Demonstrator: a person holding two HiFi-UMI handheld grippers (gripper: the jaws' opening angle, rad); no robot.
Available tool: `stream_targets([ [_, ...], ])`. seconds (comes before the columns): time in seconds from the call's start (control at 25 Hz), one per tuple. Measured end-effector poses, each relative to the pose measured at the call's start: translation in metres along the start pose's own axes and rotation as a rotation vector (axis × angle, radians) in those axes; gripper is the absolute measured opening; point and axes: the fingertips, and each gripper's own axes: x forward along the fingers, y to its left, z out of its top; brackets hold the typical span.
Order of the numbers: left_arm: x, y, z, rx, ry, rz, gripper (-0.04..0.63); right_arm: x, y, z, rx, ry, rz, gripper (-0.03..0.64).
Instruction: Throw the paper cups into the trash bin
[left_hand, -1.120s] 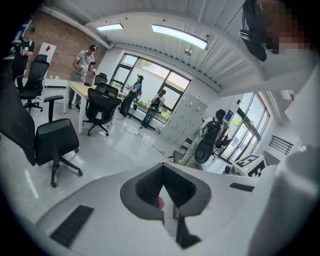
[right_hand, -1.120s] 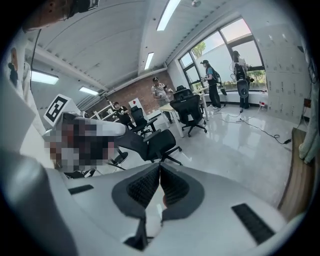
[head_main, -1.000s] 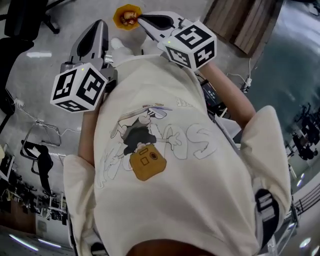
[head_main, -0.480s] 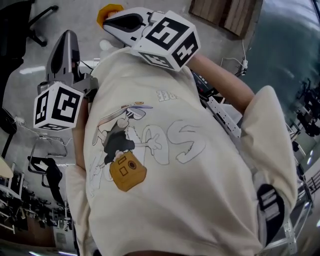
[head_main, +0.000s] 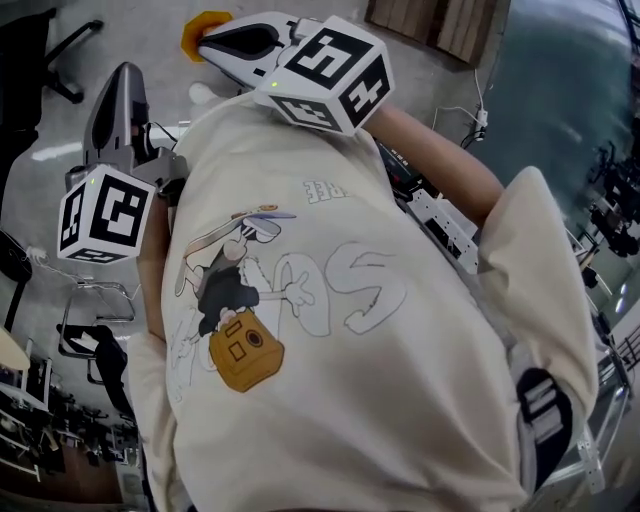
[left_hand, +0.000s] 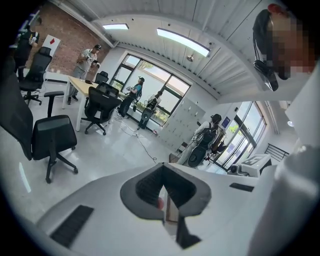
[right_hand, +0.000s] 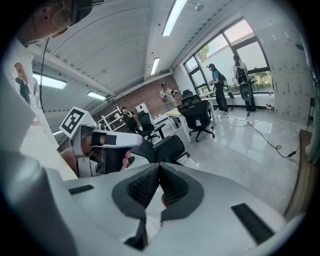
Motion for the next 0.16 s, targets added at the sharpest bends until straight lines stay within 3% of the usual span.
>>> stream_targets([
  [0.16,-0.0033,-0.0035,0.0016,-0.014,-0.017,0.007,0.005,-0.0058,0.0035,0.0008,-0.018,0.006,0.005,0.006],
])
